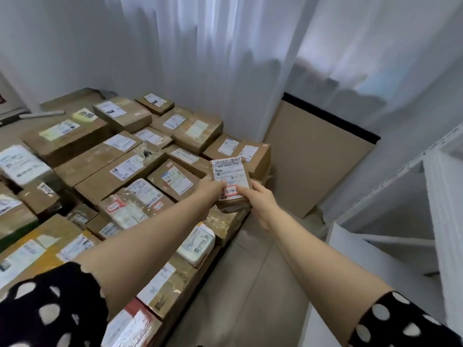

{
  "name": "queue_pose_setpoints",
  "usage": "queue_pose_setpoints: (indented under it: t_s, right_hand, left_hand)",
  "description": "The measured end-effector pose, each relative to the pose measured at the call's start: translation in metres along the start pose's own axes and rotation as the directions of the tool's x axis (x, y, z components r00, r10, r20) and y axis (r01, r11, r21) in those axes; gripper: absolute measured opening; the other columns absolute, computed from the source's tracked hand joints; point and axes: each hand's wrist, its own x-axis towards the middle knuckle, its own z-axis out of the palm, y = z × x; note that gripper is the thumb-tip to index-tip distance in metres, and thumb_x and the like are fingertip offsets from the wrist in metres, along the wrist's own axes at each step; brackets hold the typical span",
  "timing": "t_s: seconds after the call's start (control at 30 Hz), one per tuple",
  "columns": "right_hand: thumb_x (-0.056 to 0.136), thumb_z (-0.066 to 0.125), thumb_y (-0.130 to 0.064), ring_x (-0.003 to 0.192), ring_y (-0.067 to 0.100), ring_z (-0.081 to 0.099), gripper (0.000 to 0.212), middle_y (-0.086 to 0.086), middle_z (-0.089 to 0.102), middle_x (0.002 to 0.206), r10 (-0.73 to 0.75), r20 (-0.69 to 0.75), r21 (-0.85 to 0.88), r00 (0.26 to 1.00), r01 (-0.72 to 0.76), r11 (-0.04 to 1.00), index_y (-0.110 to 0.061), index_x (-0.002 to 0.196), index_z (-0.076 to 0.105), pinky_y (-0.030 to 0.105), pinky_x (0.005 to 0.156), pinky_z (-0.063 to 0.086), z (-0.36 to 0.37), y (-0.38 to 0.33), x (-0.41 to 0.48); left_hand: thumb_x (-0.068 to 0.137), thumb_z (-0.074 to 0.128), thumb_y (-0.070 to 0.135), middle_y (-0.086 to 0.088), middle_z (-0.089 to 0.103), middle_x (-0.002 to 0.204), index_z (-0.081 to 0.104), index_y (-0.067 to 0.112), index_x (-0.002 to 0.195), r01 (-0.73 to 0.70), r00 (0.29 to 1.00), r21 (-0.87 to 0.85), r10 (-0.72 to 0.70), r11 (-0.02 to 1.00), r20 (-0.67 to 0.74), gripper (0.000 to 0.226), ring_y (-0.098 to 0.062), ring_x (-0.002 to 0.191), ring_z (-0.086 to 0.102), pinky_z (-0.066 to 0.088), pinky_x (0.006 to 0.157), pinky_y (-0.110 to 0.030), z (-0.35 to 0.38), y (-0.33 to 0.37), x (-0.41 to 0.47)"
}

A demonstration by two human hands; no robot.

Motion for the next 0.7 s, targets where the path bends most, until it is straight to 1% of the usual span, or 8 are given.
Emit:
queue_pose_setpoints:
  t_s: [0.1, 0.2, 0.27, 0.33, 0.43, 0.53, 0.63, 0.7]
  right_hand:
    - [0.091, 0.061, -0.015, 0.098, 0.02, 0.067, 0.034, 0.002, 0.07, 0.109, 0.068, 0.074, -0.01, 0.995, -0.067, 0.998, -0.018, 0.125, 0.06, 0.03, 0.077, 0.052, 0.002, -0.008, 0.05]
    - [0.09, 0.063, -0.021, 0.1, 0.015, 0.064, 0.049, 0.001, 0.065, 0.121, 0.112, 0.084, -0.062, 0.99, -0.107, 0.992, -0.018, 0.137, 0.05, 0.024, 0.068, 0.048, 0.009, -0.019, 0.097]
    - [0.091, 0.062, -0.019, 0.095, 0.014, 0.065, 0.039, 0.0, 0.067, 0.116, 0.118, 0.069, -0.081, 0.991, -0.112, 0.99, -0.017, 0.129, 0.056, 0.024, 0.068, 0.049, 0.014, -0.025, 0.127]
    - [0.092, 0.06, -0.017, 0.092, 0.014, 0.065, 0.032, 0.001, 0.067, 0.114, 0.134, 0.064, -0.104, 0.989, -0.126, 0.986, -0.018, 0.124, 0.058, 0.022, 0.066, 0.048, 0.02, -0.034, 0.155]
    - [0.094, 0.059, -0.019, 0.093, 0.012, 0.062, 0.03, -0.001, 0.065, 0.114, 0.168, 0.075, -0.168, 0.983, -0.153, 0.974, -0.021, 0.124, 0.055, 0.02, 0.067, 0.043, 0.031, -0.046, 0.197]
    - [0.094, 0.058, -0.022, 0.098, 0.015, 0.061, 0.029, 0.002, 0.067, 0.115, 0.223, 0.111, -0.218, 0.968, -0.196, 0.956, -0.02, 0.123, 0.056, 0.025, 0.075, 0.041, 0.044, -0.05, 0.235]
    - [0.093, 0.059, -0.018, 0.094, 0.017, 0.065, 0.029, 0.003, 0.07, 0.107, 0.286, 0.143, -0.216, 0.947, -0.252, 0.943, -0.016, 0.122, 0.058, 0.031, 0.085, 0.049, 0.059, -0.047, 0.266]
    - [0.093, 0.06, -0.019, 0.092, 0.015, 0.066, 0.031, 0.002, 0.07, 0.106, 0.32, 0.163, -0.234, 0.933, -0.278, 0.932, -0.017, 0.124, 0.057, 0.028, 0.079, 0.05, 0.069, -0.046, 0.286]
  left_hand:
    - [0.093, 0.054, 0.005, -0.011, 0.065, 0.109, 0.059, 0.005, 0.107, 0.027, 1.0, -0.042, -0.027, 0.999, -0.004, 0.015, -0.026, 0.1, 0.064, 0.051, 0.094, -0.039, 0.004, 0.012, 0.036]
    - [0.089, 0.058, 0.008, -0.02, 0.067, 0.111, 0.062, 0.004, 0.087, 0.063, 0.996, -0.039, -0.065, 0.997, -0.057, 0.006, -0.025, 0.092, 0.061, 0.05, 0.09, -0.04, -0.001, 0.023, 0.08]
    - [0.086, 0.058, 0.009, -0.02, 0.066, 0.113, 0.064, 0.007, 0.085, 0.091, 0.993, -0.049, -0.094, 0.995, -0.067, 0.007, -0.024, 0.089, 0.056, 0.047, 0.078, -0.036, -0.005, 0.028, 0.111]
    - [0.085, 0.055, 0.01, -0.016, 0.067, 0.109, 0.066, 0.009, 0.087, 0.117, 0.99, -0.066, -0.122, 0.991, -0.068, 0.011, -0.022, 0.091, 0.053, 0.041, 0.074, -0.032, -0.008, 0.035, 0.138]
    - [0.088, 0.053, 0.012, -0.01, 0.06, 0.092, 0.065, 0.01, 0.085, 0.14, 0.985, -0.071, -0.146, 0.988, -0.088, 0.013, -0.019, 0.083, 0.048, 0.037, 0.068, -0.028, -0.013, 0.048, 0.17]
    - [0.088, 0.055, 0.013, -0.003, 0.06, 0.082, 0.064, 0.012, 0.082, 0.161, 0.98, -0.065, -0.167, 0.985, -0.108, 0.011, -0.012, 0.073, 0.05, 0.037, 0.064, -0.023, -0.023, 0.058, 0.197]
    - [0.087, 0.057, 0.015, -0.001, 0.063, 0.088, 0.067, 0.011, 0.095, 0.194, 0.965, -0.079, -0.204, 0.978, -0.165, 0.013, -0.012, 0.079, 0.054, 0.04, 0.064, -0.025, -0.035, 0.064, 0.225]
    - [0.088, 0.056, 0.014, -0.002, 0.063, 0.092, 0.064, 0.01, 0.1, 0.205, 0.959, -0.101, -0.22, 0.974, -0.178, 0.015, -0.014, 0.084, 0.055, 0.04, 0.062, -0.024, -0.041, 0.067, 0.239]
